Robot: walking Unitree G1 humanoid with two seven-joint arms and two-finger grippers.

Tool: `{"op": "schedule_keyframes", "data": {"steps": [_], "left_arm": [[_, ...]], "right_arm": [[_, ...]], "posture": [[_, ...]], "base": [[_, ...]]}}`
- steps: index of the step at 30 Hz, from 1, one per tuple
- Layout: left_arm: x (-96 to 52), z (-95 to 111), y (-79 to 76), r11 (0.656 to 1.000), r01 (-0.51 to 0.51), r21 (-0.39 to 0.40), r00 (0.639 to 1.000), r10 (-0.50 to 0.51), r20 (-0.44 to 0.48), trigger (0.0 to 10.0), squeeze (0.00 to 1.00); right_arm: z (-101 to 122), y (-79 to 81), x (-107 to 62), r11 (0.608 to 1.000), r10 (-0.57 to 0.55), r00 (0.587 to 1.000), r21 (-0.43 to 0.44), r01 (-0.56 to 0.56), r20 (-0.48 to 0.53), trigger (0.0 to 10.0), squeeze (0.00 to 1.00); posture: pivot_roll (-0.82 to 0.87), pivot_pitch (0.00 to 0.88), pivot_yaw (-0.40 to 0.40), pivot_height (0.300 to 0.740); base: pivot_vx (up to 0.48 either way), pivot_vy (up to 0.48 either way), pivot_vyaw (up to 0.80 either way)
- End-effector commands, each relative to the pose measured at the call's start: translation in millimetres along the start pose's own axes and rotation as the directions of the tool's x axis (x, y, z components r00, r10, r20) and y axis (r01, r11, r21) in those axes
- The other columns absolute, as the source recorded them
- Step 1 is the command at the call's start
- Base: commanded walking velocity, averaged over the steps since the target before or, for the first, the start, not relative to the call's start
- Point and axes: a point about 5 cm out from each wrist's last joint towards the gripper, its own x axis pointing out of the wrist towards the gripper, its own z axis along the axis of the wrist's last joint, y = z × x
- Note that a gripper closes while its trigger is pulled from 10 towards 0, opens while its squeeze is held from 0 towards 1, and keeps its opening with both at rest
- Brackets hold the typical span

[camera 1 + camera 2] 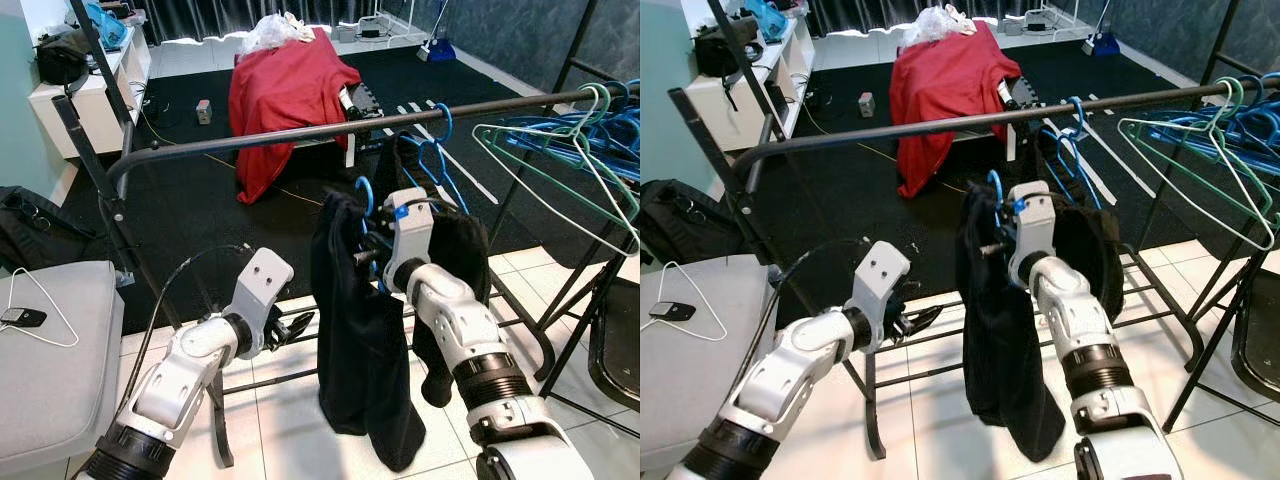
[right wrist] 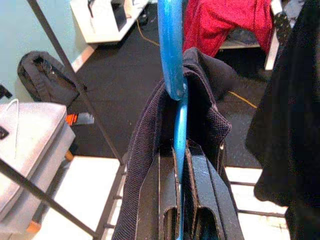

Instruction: Hang hanger

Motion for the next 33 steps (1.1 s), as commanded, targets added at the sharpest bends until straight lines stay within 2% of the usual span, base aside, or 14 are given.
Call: {"op": "schedule_keyframes", "data": {"steps": [1, 2, 4, 5, 6, 7, 9, 10, 11, 15, 16, 18, 24, 33], "left_arm": [[-1.7, 3.4, 9.1, 0.997, -0.068, -0.026, 0.997, 0.069, 0.046, 10.0, 0.0], [-3.2, 8.9, 17.6, 0.988, -0.15, -0.048, 0.983, 0.154, 0.097, 10.0, 0.0], [-3.2, 8.9, 17.6, 0.988, -0.15, -0.048, 0.983, 0.154, 0.097, 10.0, 0.0], [-5.6, 10.4, 27.9, 0.968, -0.247, -0.03, 0.962, 0.249, 0.115, 10.0, 0.0], [-5.6, 10.4, 27.9, 0.968, -0.247, -0.03, 0.962, 0.249, 0.115, 10.0, 0.0], [-11.0, 6.9, 42.9, 0.923, -0.385, 0.009, 0.919, 0.383, 0.093, 10.0, 0.0], [-19.5, 1.3, 59.6, 0.847, -0.527, 0.074, 0.85, 0.524, 0.058, 10.0, 0.0], [-19.5, 1.3, 59.6, 0.847, -0.527, 0.074, 0.85, 0.524, 0.058, 10.0, 0.0], [-23.5, -0.7, 64.5, 0.823, -0.562, 0.078, 0.827, 0.56, 0.049, 10.0, 0.0], [-27.1, -2.2, 66.6, 0.81, -0.582, 0.073, 0.813, 0.581, 0.044, 10.0, 0.0], [-32.3, -3.1, 68.4, 0.785, -0.615, 0.074, 0.789, 0.613, 0.043, 10.0, 0.0], [-36.7, -3.2, 68.9, 0.771, -0.633, 0.066, 0.774, 0.632, 0.045, 10.0, 0.0], [-41.7, -5.2, 64.2, 0.779, -0.627, -0.005, 0.778, 0.626, 0.054, 10.0, 0.0], [-42.1, -9.4, 58.1, 0.771, -0.637, -0.014, 0.77, 0.637, 0.052, 10.0, 0.0]], "right_arm": [[31.5, 10.0, 3.3, 0.997, 0.065, 0.991, -0.038, -0.061, 0.113, 10.0, 0.0], [44.5, 16.4, 4.4, 0.991, 0.121, 0.983, -0.067, -0.113, 0.14, 10.0, 0.0], [44.5, 16.4, 4.4, 0.991, 0.121, 0.983, -0.067, -0.113, 0.14, 10.0, 0.0], [53.3, 24.7, 5.2, 0.975, 0.21, 0.967, -0.11, -0.195, 0.147, 10.0, 0.0], [53.3, 24.7, 5.2, 0.975, 0.21, 0.967, -0.11, -0.195, 0.147, 10.0, 0.0], [56.4, 31.7, 6.9, 0.954, 0.285, 0.949, -0.139, -0.267, 0.136, 10.0, 0.0], [55.0, 36.4, 9.4, 0.932, 0.345, 0.932, -0.159, -0.326, 0.112, 10.0, 0.0], [55.0, 36.4, 9.4, 0.932, 0.345, 0.932, -0.159, -0.326, 0.112, 10.0, 0.0], [55.5, 35.4, 11.9, 0.93, 0.35, 0.93, -0.158, -0.332, 0.107, 10.0, 0.0], [58.0, 31.8, 15.3, 0.93, 0.351, 0.93, -0.155, -0.333, 0.105, 10.0, 0.0], [62.1, 25.3, 20.0, 0.93, 0.349, 0.932, -0.155, -0.332, 0.099, 10.0, 0.0], [68.5, 17.8, 24.2, 0.934, 0.338, 0.936, -0.157, -0.321, 0.095, 10.0, 0.0], [84.8, 3.7, 28.3, 0.942, 0.303, 0.947, -0.18, -0.282, 0.104, 10.0, 0.0], [97.8, -3.5, 26.8, 0.936, 0.31, 0.941, -0.218, -0.278, 0.132, 10.0, 0.0]], "posture": [[-0.11, 0.074, 0.012, 0.74], [-0.11, 0.073, 0.012, 0.74], [-0.11, 0.073, 0.012, 0.74], [-0.11, 0.076, 0.01, 0.74], [-0.11, 0.076, 0.01, 0.74], [-0.11, 0.085, 0.005, 0.74], [-0.1, 0.091, 0.004, 0.74], [-0.1, 0.091, 0.004, 0.74], [-0.1, 0.1, 0.002, 0.74], [-0.1, 0.117, -0.004, 0.74], [-0.09, 0.149, -0.017, 0.74], [-0.08, 0.17, -0.025, 0.74], [-0.08, 0.195, -0.032, 0.74], [-0.08, 0.214, -0.036, 0.74]], "base": [[0.0, 0.0, 0.0], [0.0, 0.0, 0.0], [0.0, 0.0, 0.0], [0.0, 0.0, 0.0], [0.0, 0.0, 0.0], [0.0, 0.0, 0.0], [0.0, 0.0, 0.0], [0.0, 0.0, 0.0], [0.0, 0.0, 0.0], [0.0, 0.0, 0.0], [0.0, 0.0, 0.0], [0.0, 0.0, 0.0], [0.0, 0.0, 0.0], [0.0, 0.0, 0.0]]}}
